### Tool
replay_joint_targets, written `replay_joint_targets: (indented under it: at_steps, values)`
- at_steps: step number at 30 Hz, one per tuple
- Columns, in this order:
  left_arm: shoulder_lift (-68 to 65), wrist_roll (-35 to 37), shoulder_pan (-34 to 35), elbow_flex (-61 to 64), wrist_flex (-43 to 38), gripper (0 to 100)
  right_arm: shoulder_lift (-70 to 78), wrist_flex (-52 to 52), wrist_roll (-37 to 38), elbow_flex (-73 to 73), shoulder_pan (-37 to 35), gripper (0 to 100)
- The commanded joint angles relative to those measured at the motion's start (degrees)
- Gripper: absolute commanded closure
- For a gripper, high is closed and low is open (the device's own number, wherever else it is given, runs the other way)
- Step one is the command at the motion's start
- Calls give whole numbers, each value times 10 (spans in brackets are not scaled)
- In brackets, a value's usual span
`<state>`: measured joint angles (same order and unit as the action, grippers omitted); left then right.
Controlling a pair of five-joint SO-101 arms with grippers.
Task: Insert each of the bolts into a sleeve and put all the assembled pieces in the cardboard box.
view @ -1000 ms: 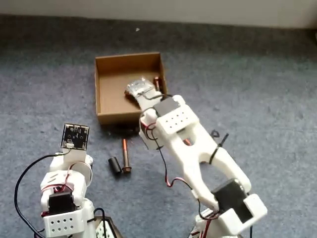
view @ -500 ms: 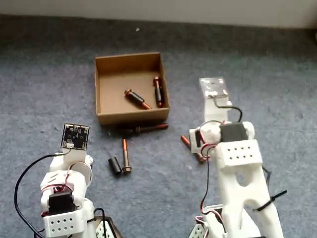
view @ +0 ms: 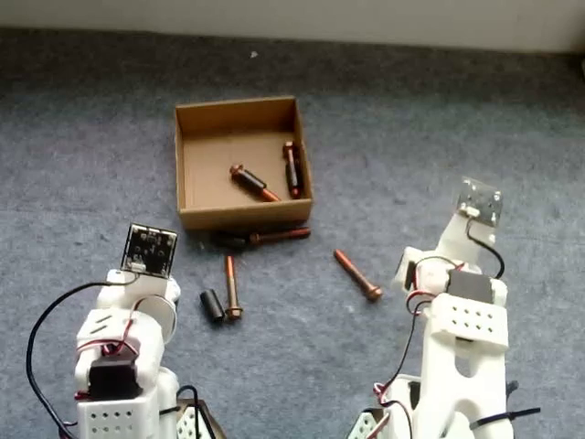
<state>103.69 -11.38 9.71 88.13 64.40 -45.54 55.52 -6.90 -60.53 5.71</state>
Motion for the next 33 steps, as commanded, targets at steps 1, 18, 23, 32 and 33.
replay_joint_targets:
  at_steps: [1, 18, 23, 32, 33]
  values:
    - [-6, -29, -67, -78, -5, 992, -16, -22, -26, 4, 45, 994]
    - [-556, -163, -366, -459, 22, 950, -15, -58, -65, 0, 162, 994]
    - [-727, -187, -371, -566, 22, 870, -15, -58, -79, 4, 193, 994]
    - [-919, -244, -387, -684, 4, 790, -15, -66, -84, 5, 240, 994]
    - [-934, -252, -393, -691, -1, 790, -15, -73, -84, 5, 247, 994]
